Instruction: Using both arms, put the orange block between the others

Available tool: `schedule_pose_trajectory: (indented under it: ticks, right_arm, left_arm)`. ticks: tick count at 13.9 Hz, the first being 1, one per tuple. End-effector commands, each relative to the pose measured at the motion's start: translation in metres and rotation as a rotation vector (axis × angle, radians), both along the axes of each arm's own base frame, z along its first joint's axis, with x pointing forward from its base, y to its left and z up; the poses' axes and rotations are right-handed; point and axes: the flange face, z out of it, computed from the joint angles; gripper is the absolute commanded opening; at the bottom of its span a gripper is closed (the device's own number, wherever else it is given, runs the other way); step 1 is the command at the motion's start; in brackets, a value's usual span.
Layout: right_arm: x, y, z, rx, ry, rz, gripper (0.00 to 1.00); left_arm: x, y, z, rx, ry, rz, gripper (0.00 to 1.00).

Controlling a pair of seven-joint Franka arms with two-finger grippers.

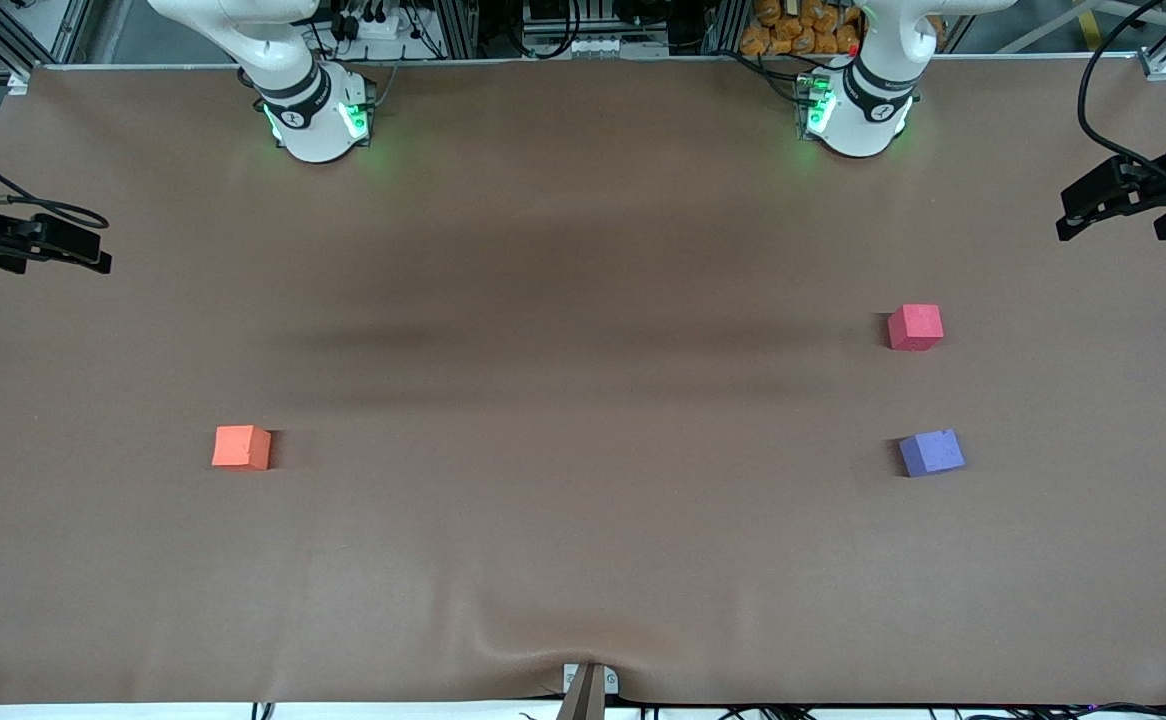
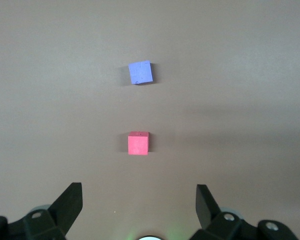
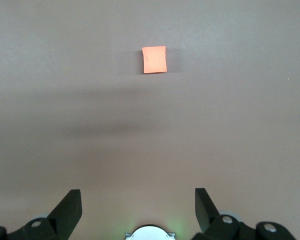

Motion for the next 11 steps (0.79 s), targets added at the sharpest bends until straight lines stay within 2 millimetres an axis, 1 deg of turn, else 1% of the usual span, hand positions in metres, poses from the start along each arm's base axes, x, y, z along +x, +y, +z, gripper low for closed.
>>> schedule_pose_trajectory:
  ticks: [1, 8, 11]
  right_arm:
    - [-0.0056, -0.0012, 0.0063, -0.002, -0.002, -0.014, 1.00]
    - [-0.0033, 0.0004, 0.0023, -0.002, -0.002, -0.011, 1.00]
    - [-0.0011, 0.0020, 0.0026, -0.002, -0.011, -0.008, 1.00]
  left_arm:
    - [-0.0032, -0.0055, -0.0043, -0.018, 0.031, -0.022, 1.00]
    - [-0.0031, -0.0096, -0.0124, -0.017, 0.047, -0.029, 1.00]
    - [-0.0044, -0.0078, -0.0107, -0.015, 0.044, -0.026, 1.00]
